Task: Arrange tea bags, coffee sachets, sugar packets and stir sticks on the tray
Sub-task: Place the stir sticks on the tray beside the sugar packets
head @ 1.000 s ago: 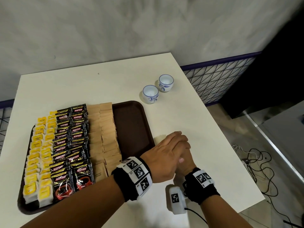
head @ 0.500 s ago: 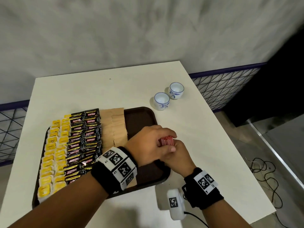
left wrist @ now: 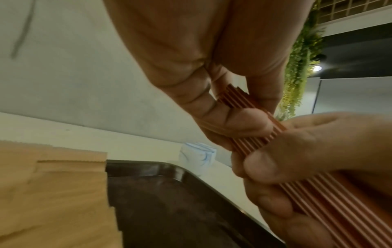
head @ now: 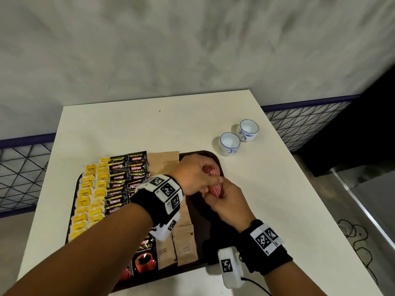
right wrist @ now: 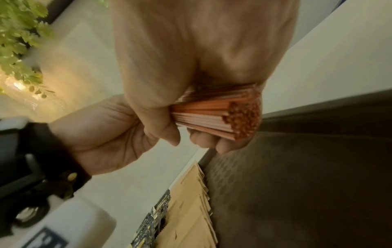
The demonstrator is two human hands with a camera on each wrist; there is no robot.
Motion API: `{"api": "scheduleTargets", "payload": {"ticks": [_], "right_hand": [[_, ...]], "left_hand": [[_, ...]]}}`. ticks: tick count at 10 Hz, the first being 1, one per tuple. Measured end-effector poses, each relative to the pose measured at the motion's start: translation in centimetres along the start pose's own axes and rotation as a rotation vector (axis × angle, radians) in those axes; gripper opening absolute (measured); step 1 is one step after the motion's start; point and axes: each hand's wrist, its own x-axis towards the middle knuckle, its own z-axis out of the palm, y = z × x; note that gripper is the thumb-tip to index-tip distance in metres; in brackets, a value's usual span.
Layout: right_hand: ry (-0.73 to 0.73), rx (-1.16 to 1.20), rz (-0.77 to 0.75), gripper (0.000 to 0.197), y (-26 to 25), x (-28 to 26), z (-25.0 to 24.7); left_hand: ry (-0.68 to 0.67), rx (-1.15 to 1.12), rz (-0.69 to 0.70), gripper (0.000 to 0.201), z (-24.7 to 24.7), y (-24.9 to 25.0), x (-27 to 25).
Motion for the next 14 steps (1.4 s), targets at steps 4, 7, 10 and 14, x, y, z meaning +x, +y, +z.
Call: {"api": "scheduleTargets", "payload": {"ticks": [4,7,10,14], "right_hand": [[0.103,-0.431,0.234,0.01,-1.2,6.3,1.3],[0.075,-0.657,0.322,0.022,-3.1,7.9,3.3],[0.11,-0.662,0.408,0.028,-3.9,8.7,4.1],[0.134,-0.768,0.43,0.028,-4.2,8.6,4.4]], "left_hand": [[0.179,0.068,-0.155,0.033,-6.6,-3.4,0.3],[0.73,0.014,-0.39,0.008,-14.3,-14.0,-13.7],[0.804,-0.302,-0.785,0.031,-15.6,-30.2,-20.1],[0.654,-0.441,-0.807,0.025,-12.7,-31.5,-21.4]]}}
